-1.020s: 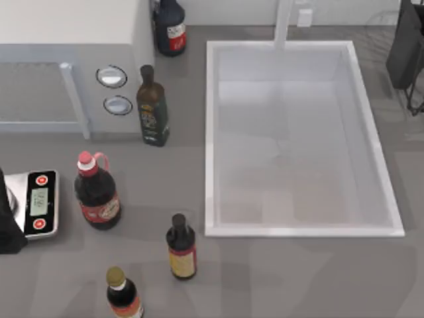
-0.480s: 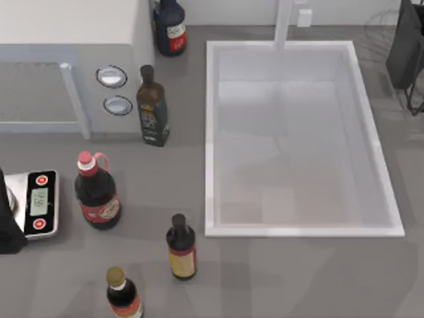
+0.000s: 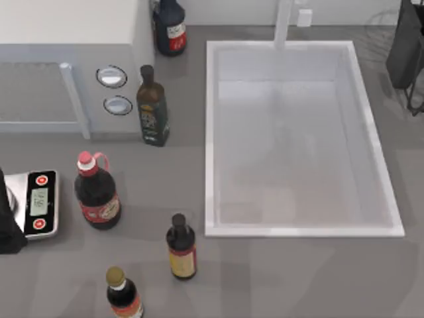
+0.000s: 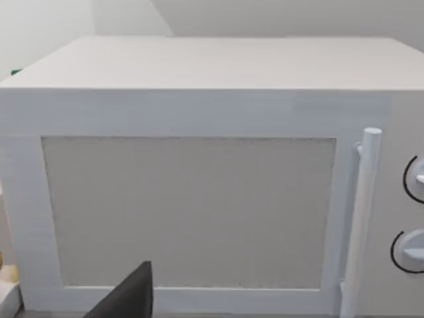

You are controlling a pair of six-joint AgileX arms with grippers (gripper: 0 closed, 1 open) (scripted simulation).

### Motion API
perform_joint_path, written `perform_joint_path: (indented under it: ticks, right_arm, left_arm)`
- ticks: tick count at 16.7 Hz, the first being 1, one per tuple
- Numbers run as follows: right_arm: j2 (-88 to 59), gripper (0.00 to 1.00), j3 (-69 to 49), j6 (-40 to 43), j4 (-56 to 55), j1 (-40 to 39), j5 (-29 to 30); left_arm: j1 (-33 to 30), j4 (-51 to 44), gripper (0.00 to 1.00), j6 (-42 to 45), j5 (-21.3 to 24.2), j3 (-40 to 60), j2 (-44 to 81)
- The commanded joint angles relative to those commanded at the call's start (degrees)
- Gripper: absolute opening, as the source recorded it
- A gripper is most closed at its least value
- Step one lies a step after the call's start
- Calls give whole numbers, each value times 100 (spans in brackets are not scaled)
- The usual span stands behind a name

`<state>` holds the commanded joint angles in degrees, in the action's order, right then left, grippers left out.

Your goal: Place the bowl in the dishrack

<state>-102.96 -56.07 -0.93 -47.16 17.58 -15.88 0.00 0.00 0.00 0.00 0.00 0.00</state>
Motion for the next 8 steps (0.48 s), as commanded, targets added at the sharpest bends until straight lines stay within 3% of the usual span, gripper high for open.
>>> perform_joint_path:
  ticks: [2, 8]
  right_arm:
    - [0, 98, 0, 0, 0, 0, 0]
    - [0, 100, 0, 0, 0, 0, 0]
  left_arm:
    - [0, 0, 100, 0, 0, 0, 0]
    - [0, 0, 100, 0, 0, 0, 0]
